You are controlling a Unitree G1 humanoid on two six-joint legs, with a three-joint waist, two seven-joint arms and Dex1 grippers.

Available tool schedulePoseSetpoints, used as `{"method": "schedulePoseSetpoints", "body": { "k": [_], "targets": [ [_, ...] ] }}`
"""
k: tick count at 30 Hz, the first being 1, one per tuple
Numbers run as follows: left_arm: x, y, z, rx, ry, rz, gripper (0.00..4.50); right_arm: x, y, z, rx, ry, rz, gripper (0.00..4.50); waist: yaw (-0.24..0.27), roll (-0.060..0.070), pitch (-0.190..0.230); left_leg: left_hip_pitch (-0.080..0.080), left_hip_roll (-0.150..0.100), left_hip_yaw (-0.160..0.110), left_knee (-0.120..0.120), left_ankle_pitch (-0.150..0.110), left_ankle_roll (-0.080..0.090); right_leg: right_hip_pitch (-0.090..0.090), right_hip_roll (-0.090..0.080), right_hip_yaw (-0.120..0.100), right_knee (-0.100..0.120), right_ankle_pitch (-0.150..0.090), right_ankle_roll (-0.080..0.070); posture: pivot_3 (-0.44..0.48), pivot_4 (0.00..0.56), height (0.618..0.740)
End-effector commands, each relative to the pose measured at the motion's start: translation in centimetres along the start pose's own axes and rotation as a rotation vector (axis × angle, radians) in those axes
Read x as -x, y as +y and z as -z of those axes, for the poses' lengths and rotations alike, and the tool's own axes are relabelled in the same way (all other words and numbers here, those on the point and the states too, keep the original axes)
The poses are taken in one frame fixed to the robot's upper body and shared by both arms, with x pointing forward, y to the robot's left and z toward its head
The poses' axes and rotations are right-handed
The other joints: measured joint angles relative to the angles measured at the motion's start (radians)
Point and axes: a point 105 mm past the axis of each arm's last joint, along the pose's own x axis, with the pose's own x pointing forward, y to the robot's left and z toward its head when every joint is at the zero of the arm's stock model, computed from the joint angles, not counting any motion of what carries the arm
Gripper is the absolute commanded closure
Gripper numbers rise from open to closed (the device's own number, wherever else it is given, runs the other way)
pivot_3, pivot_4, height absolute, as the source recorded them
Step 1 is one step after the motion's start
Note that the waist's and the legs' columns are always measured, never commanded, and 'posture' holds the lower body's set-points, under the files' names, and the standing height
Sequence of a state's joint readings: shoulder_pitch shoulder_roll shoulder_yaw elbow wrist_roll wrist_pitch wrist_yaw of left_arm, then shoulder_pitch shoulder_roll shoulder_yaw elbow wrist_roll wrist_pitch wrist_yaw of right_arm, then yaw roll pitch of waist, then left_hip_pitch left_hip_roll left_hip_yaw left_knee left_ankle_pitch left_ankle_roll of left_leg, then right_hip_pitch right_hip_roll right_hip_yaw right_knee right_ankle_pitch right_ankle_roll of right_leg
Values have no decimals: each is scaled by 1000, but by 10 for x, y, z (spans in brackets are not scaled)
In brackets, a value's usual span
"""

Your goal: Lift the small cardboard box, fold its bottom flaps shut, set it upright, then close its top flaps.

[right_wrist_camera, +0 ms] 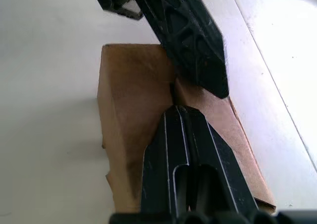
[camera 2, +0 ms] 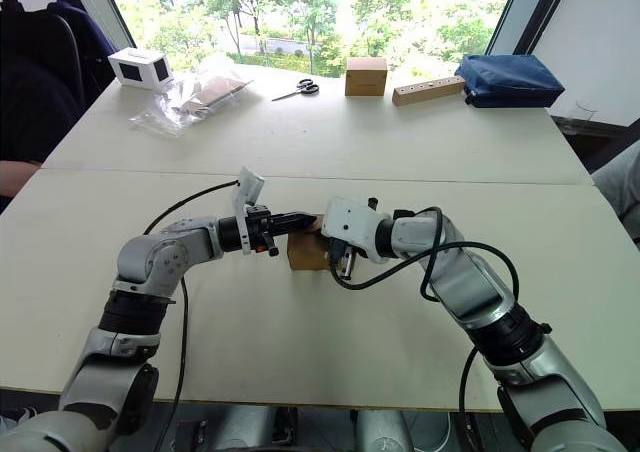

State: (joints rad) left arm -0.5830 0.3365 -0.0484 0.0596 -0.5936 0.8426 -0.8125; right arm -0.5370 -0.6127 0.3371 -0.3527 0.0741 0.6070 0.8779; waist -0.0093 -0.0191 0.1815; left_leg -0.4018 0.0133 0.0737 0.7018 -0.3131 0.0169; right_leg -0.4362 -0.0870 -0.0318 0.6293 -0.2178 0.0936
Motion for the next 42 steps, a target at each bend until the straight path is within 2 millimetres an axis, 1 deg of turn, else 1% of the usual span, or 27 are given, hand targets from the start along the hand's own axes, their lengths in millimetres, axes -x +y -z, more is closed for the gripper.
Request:
{"method": "schedulePoseSetpoints", "body": {
  "k": [1, 4, 8, 10, 11, 13, 14, 17, 19, 21, 22, 23, 25, 27, 32, 42],
  "targets": [
    [-1, -1, 5, -64, 37, -5, 4421, 13, -1, -12, -31, -59, -5, 4500, 0, 0, 0, 0, 0, 0, 0, 0, 0, 0, 0, 0, 0, 0, 0, 0, 150, 740],
    [-1, 4, -1, -101, -4, -44, 4421, 20, -7, -11, -63, -70, 26, 4500, 0, 0, 0, 0, 0, 0, 0, 0, 0, 0, 0, 0, 0, 0, 0, 0, 150, 740],
    [6, -6, -20, -89, -107, -6, 4421, 28, -18, -11, -112, -99, 74, 4500, -1, 0, 0, 0, 0, 0, 0, 0, 0, 0, 0, 0, 0, 0, 0, 0, 150, 740],
    [11, -13, -35, -58, -179, 25, 4421, 31, -25, -11, -140, -121, 107, 4500, -1, 0, 0, 0, 0, 0, 0, 0, 0, 0, 0, 0, 0, 0, 0, 0, 150, 740],
    [15, -18, -51, -52, -246, 43, 4421, 33, -31, -13, -176, -156, 138, 4500, -1, 0, 0, 0, 0, 0, 0, 0, 0, 0, 0, 0, 0, 0, 0, 0, 150, 740],
    [21, -24, -70, -57, -304, 57, 4421, 37, -40, -15, -216, -205, 177, 4500, -1, 0, 0, 0, 1, 0, 0, 0, 0, 0, 0, 0, 0, 0, 0, 0, 150, 740],
    [23, -25, -74, -74, -310, 53, 4421, 38, -43, -17, -238, -235, 194, 4500, 0, -1, 0, 0, 0, 0, 0, 0, 0, 0, 0, 0, 0, 0, 0, 0, 150, 740],
    [24, -26, -78, -127, -292, 32, 4421, 39, -47, -17, -279, -269, 215, 4500, -1, 0, 0, 0, 0, 0, -1, 0, 0, 0, 0, 0, 0, 0, 0, 0, 150, 740],
    [24, -29, -77, -168, -252, 35, 4421, 38, -46, -13, -260, -237, 208, 4500, -1, 0, 0, 0, 0, 0, -1, 0, 0, 0, 0, 0, -1, 0, 0, 0, 150, 740],
    [15, -18, -55, -369, -28, -58, 4421, 34, -40, -8, -227, -189, 181, 4500, -1, 0, 0, 0, 0, 0, -1, 0, 0, 0, 0, 0, -1, 0, 0, 0, 150, 740],
    [14, -13, -43, -467, 79, -74, 4421, 32, -36, -6, -214, -174, 164, 4500, -1, 0, 0, 0, -1, 0, -2, 0, 0, 0, 0, 0, -1, 0, 0, 0, 150, 740],
    [14, -10, -35, -529, 149, -75, 4421, 31, -34, -5, -205, -165, 154, 4500, -1, 0, 0, 1, -2, 1, -2, 0, 0, 0, 0, 0, -1, 0, 0, 0, 150, 740],
    [14, -13, -30, -536, 176, -35, 4421, 29, -32, -4, -201, -160, 146, 4500, -1, 0, 0, 1, -2, 1, -2, 0, 0, 0, 0, 0, -1, 0, 0, 0, 150, 740],
    [12, -19, -31, -510, 145, 0, 4421, 26, -30, -2, -188, -145, 139, 4500, -1, 0, 0, 1, 0, 1, -2, 0, 0, 0, 0, 0, -1, 0, 0, 0, 150, 740],
    [7, -23, -31, -482, 115, 26, 4421, 21, -24, 0, -168, -123, 121, 4500, -1, 0, 0, 0, 0, 1, -2, 0, 0, 0, 0, 0, -1, 0, 0, 0, 150, 740],
    [2, -19, -14, -492, 172, 18, 4421, 10, -20, 12, -120, -46, 106, 4500, -1, 0, 0, 1, 0, 1, -2, 0, 0, 0, 0, 0, -1, 0, 0, 0, 150, 740]
  ]
}}
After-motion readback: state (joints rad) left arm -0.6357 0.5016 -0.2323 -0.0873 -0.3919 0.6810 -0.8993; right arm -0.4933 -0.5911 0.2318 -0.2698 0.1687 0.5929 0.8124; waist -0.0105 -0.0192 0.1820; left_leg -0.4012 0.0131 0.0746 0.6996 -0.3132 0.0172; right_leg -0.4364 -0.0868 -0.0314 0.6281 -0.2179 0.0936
